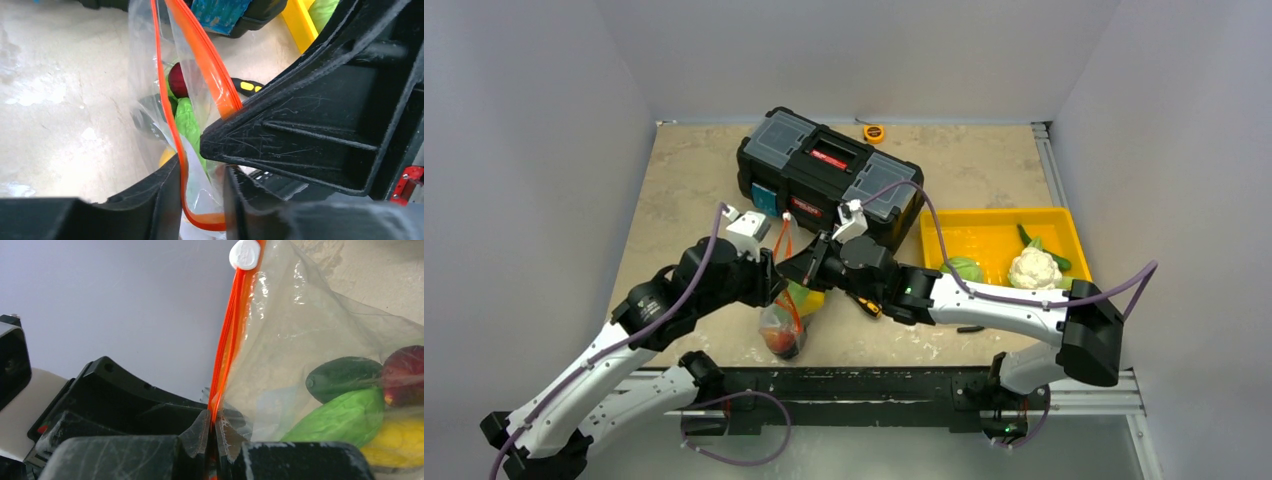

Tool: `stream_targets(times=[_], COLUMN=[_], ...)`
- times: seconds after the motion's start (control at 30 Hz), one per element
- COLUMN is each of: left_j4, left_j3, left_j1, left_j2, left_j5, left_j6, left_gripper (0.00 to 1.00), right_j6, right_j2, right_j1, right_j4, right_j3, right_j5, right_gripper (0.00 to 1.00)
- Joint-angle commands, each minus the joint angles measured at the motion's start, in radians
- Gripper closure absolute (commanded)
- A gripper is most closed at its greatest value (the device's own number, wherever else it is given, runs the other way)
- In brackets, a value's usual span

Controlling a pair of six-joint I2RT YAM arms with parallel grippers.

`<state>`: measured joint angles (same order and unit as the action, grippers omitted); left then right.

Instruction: Place the food in the zip-top bag and seal the zipper

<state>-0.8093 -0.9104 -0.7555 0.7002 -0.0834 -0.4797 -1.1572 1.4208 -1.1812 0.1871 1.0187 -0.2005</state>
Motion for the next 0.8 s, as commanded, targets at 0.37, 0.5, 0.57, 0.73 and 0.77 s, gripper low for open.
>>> stream_targets(times=[0.37, 0.5, 0.57, 0.73, 0.77], left_j4=[-0.156, -0.136, -0.122, -0.113, -0.114], left_j3=[-0.121, -0.146, -0.159, -0.194, -0.197], left_j1=[0.003, 0.003, 0.003, 0.004, 0.003], left_j2=[-0.024, -0.047, -0.050, -0.014, -0.004], left_j5=[0.044, 0.207, 0.253, 0.303, 0.315], left_j6=[0.346, 0.412, 0.438, 0.506, 0.519], left_gripper=[1.00, 1.00, 1.00, 1.00, 1.00], right_j6=[0.840, 0.925, 0.944, 1.020, 1.030], right_j2=[-0.261, -0.287, -0.288, -0.208, -0.197], right_j1=[0.115, 0.347, 0.404, 0.434, 0.447], right_j4=[-0.100, -0.020, 0.120, 0.237, 0.246], right_j3=[-0.018, -0.120, -0.200, -0.236, -0.237], right_j5=[0.184, 0.598, 0.770, 1.019, 1.078], right_gripper=[0.07, 0.02, 0.01, 0.01, 0.01])
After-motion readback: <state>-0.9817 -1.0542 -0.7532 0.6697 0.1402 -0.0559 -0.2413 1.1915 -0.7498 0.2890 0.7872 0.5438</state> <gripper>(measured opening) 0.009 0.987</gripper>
